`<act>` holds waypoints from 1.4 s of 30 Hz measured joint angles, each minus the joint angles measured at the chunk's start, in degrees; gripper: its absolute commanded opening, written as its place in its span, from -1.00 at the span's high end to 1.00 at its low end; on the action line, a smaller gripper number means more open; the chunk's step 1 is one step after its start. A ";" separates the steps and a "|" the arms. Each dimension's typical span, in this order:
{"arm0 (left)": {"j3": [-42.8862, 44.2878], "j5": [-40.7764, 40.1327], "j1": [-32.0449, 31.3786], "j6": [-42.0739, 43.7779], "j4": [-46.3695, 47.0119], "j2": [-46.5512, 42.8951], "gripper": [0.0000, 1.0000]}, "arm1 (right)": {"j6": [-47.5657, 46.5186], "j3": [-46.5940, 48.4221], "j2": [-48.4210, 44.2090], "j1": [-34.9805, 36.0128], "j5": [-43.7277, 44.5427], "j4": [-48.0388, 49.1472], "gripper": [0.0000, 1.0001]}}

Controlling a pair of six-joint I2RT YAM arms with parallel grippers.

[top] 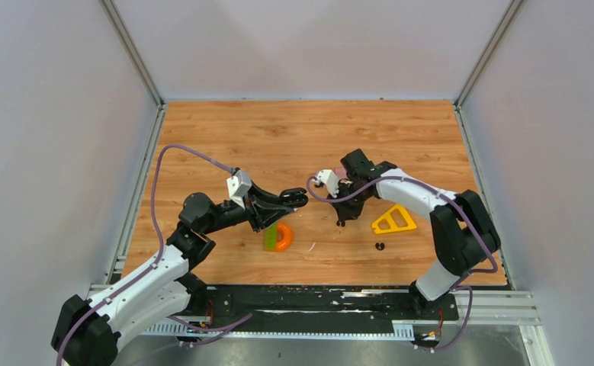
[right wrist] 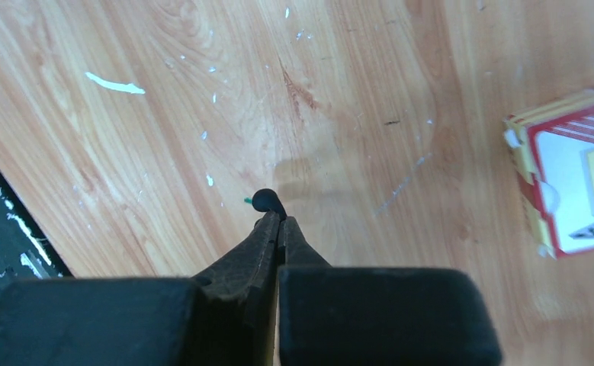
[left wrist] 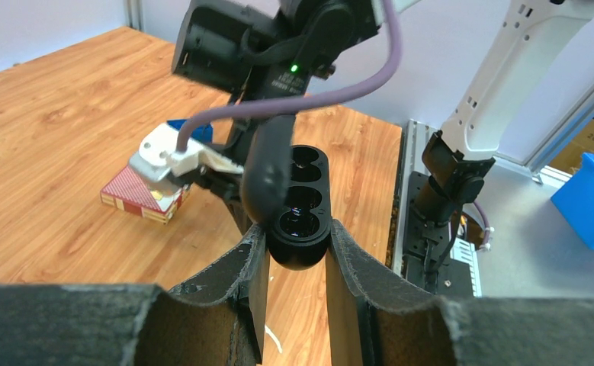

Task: Insert the wireless bluetooth earbuds into the charging case
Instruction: Pick up the earbud from the center of the board, then place the earbud in the charging case.

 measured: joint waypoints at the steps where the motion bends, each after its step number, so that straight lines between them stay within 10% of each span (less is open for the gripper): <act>1: 0.00 -0.02 0.00 0.00 -0.09 0.00 1.00 | -0.46 0.00 -1.36 0.00 0.13 -0.42 1.00; 14: 0.00 0.00 0.00 0.20 -0.37 0.07 1.00 | -10.10 7.50 -25.16 -0.55 -0.55 -11.54 1.00; 29: 0.02 3.23 0.00 0.59 0.70 4.79 1.00 | -11.21 35.26 -19.56 -3.74 -30.82 -25.14 0.96; 42: 0.07 3.96 0.00 1.05 0.24 5.53 1.00 | -2.86 34.53 -15.45 13.31 -13.94 -16.68 0.98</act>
